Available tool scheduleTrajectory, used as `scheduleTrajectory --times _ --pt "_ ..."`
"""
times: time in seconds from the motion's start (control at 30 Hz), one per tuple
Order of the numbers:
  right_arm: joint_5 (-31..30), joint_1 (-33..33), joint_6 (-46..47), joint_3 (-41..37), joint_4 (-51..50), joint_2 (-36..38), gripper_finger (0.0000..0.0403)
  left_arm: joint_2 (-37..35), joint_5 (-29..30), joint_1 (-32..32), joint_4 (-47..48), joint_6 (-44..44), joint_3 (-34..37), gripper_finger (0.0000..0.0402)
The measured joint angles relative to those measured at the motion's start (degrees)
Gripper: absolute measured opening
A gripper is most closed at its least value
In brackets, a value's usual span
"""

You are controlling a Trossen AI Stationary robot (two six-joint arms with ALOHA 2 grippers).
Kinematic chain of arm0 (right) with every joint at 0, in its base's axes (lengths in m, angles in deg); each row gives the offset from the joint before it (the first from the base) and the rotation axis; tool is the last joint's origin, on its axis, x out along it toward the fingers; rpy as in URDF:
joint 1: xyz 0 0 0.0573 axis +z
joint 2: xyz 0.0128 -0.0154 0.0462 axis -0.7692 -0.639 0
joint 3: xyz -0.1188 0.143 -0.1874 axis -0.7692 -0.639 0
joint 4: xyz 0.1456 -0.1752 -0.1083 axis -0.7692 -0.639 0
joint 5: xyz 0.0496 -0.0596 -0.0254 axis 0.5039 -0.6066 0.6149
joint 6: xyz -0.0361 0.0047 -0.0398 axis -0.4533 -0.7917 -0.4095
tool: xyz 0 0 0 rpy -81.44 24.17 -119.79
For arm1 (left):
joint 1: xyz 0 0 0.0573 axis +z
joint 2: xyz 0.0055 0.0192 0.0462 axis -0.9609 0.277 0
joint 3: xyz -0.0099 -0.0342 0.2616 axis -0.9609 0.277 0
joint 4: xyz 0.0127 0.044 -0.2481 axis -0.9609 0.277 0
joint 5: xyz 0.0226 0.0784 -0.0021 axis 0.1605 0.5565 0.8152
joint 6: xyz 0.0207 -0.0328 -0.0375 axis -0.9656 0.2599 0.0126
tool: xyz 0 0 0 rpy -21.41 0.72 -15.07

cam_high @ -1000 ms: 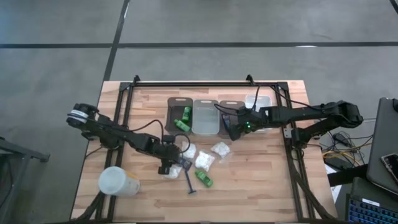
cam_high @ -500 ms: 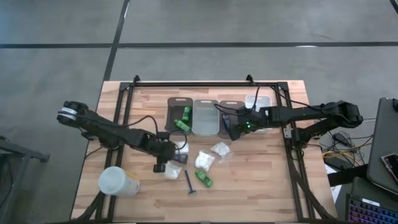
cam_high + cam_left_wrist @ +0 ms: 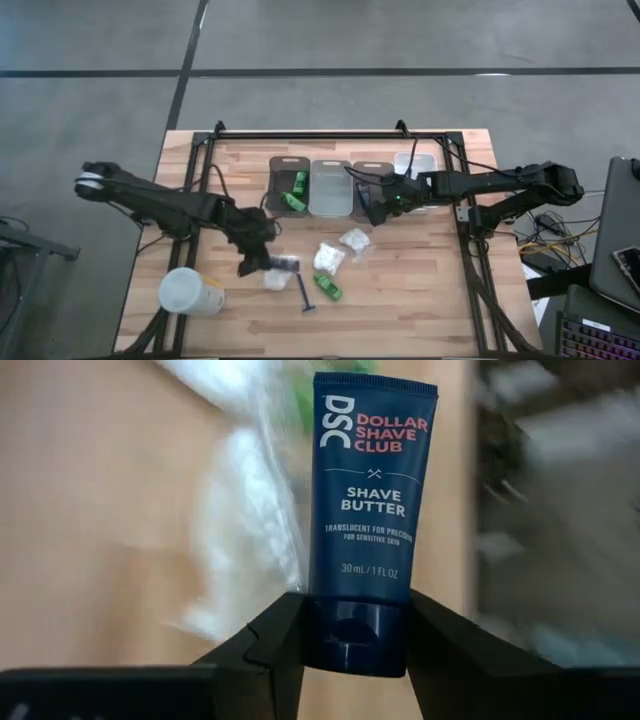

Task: Pick & Place Travel size toiletries
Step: Put the blue shave cream into the right black bin

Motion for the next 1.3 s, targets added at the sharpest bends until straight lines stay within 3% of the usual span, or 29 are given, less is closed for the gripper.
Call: scheduleTrajectory --times 0.1,0.13,0.17,0.27,0.33,0.43,0.53,0.67,0.9,1.1,1.3 --pt "0.0 0.0 0.0 0.0 0.1 0.0 0.0346 -1.9 16.5 0.2 2.0 2.5 -0.3 0.0146" --pt "-0.1 0.0 0.0 0.0 0.1 0.0 0.0347 -2.7 17.9 0.3 1.7 4.2 -0.3 0.0146" --pt "0.0 0.0 0.2 0.0 0.1 0.0 0.0349 -3.4 15.7 0.8 0.3 4.6 -0.3 0.0146" --pt "-0.1 0.0 0.4 0.0 0.1 0.0 0.0349 -4.6 -0.1 1.8 -5.5 5.6 0.5 0.0143" --pt "-0.1 0.0 0.4 0.0 0.1 0.0 0.0345 -4.4 -1.4 1.7 -3.5 6.2 1.2 0.0144" --pt "-0.1 0.0 0.3 0.0 0.1 0.0 0.0335 -3.4 1.3 1.3 0.2 6.3 2.0 0.0145" --pt "-0.1 0.0 0.3 0.0 0.0 0.0 0.0325 -2.5 -3.7 1.2 -2.9 7.3 2.2 0.0141" --pt "-0.2 0.0 0.3 0.0 0.1 0.0 0.0314 -2.3 1.1 1.6 -3.0 11.8 3.0 0.0143" --pt "-0.3 0.0 0.3 0.0 0.0 0.0 0.0314 -0.7 11.5 0.7 0.8 10.4 3.0 0.0183" --pt "-0.5 0.0 0.3 0.0 0.0 0.0 0.0332 2.3 10.8 -2.0 5.2 5.6 3.0 0.0221" --pt "-0.5 0.0 0.2 0.0 -0.1 0.0 0.0347 5.5 11.3 -4.2 2.0 1.2 3.0 0.0229"
